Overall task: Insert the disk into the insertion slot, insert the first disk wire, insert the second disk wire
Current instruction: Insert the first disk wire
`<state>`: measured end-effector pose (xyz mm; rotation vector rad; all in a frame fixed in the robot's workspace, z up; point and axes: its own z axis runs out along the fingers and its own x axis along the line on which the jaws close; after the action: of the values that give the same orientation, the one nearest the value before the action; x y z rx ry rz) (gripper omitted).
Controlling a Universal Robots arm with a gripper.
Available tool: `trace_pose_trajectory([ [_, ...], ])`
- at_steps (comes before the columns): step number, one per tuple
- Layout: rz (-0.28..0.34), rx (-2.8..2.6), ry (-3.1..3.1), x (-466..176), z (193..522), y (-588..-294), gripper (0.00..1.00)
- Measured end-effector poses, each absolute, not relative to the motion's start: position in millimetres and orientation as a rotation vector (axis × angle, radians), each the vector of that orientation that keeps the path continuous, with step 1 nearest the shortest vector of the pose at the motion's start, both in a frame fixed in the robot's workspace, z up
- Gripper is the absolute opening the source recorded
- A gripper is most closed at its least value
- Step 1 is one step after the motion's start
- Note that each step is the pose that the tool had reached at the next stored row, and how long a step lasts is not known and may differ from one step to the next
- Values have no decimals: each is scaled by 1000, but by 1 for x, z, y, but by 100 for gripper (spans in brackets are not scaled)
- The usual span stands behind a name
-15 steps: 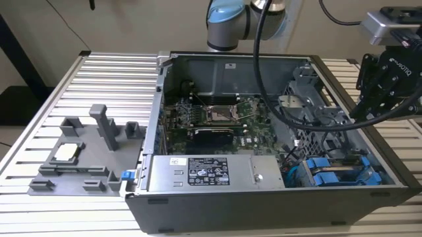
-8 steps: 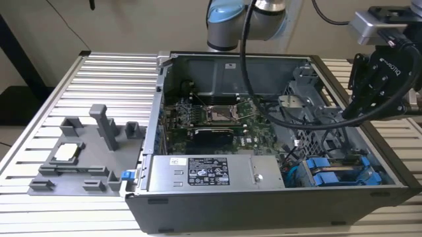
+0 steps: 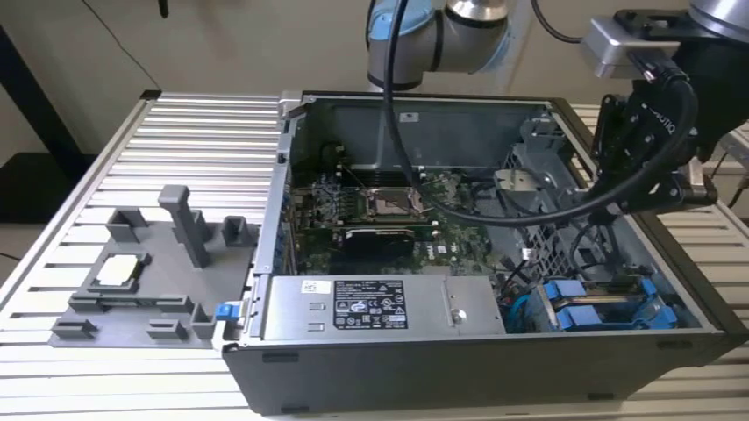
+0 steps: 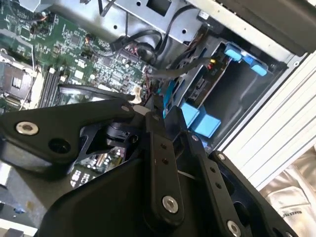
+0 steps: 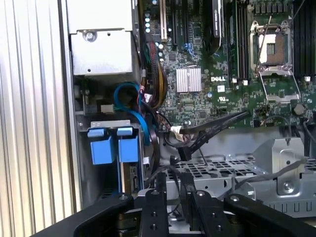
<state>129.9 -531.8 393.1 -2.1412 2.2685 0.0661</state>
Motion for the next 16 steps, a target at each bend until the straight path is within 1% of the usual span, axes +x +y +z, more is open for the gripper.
trace_pose_trajectory([
  [5,59,-2163,2243,125,391,-530,27],
  [8,35,-2155,2230,120,388,-527,27],
  [13,-21,-2146,2218,110,385,-518,27],
  [16,-71,-2162,2230,106,385,-515,27],
])
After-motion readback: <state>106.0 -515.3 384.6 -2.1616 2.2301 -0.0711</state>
